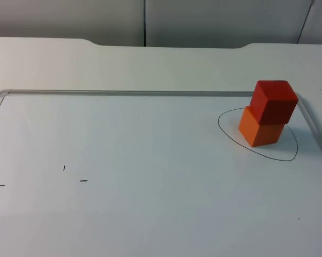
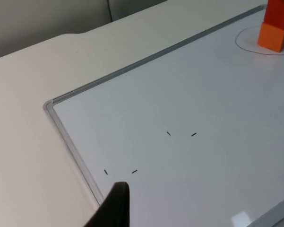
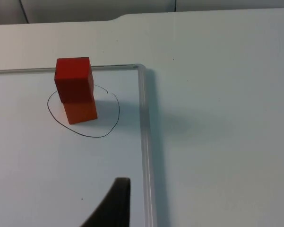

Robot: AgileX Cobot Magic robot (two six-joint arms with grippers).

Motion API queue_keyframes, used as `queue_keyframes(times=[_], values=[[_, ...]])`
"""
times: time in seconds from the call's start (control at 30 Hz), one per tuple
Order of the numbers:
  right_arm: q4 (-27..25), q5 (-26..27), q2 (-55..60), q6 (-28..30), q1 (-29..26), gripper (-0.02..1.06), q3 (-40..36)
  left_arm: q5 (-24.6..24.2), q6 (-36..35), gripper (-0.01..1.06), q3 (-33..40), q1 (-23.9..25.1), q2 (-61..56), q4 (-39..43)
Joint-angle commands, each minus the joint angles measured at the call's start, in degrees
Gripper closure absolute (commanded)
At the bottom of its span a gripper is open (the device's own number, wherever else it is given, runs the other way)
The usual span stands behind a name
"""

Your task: Pick up one cube with the left hand and another cube with the right hand. First place the cube in the right hand at the target position, then stack the cube in the left hand on top.

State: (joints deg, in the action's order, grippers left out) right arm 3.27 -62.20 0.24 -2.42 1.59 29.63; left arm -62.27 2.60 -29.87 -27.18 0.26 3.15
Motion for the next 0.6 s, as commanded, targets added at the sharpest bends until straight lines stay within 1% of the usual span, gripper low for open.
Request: queue_keyframes(times=[0.0,0.03,0.2,0.23,0.37,0.4,0.5,0.53,0.57], values=[[-0.2,0.4,-0.2,0.4,-0.5,0.0,-0.5,0.6,-0.5,0.0,0.5,3.8,-0.3,-0.2],[-0.2,0.4,-0.2,0.4,-0.5,0.0,-0.5,0.6,-0.5,0.0,0.5,3.8,-0.3,-0.2],[-0.2,0.4,-0.2,0.4,-0.5,0.0,-0.5,0.6,-0.5,0.0,0.5,11.2,-0.3,-0.2],[-0.2,0.4,-0.2,0.4,-0.5,0.0,-0.5,0.6,-0.5,0.0,0.5,11.2,-0.3,-0.2],[-0.2,0.4,-0.2,0.4,-0.5,0.0,-0.5,0.6,-0.5,0.0,0.5,17.4,-0.3,-0.2],[-0.2,0.4,-0.2,0.4,-0.5,0.0,-0.5,0.6,-0.5,0.0,0.5,17.4,-0.3,-0.2],[-0.2,0.4,-0.2,0.4,-0.5,0.0,-0.5,0.6,-0.5,0.0,0.5,20.7,-0.3,-0.2],[-0.2,0.4,-0.2,0.4,-0.5,0.0,-0.5,0.6,-0.5,0.0,0.5,20.7,-0.3,-0.2],[-0.2,0.4,-0.2,0.4,-0.5,0.0,-0.5,0.6,-0.5,0.0,0.5,22.2,-0.3,-0.2]])
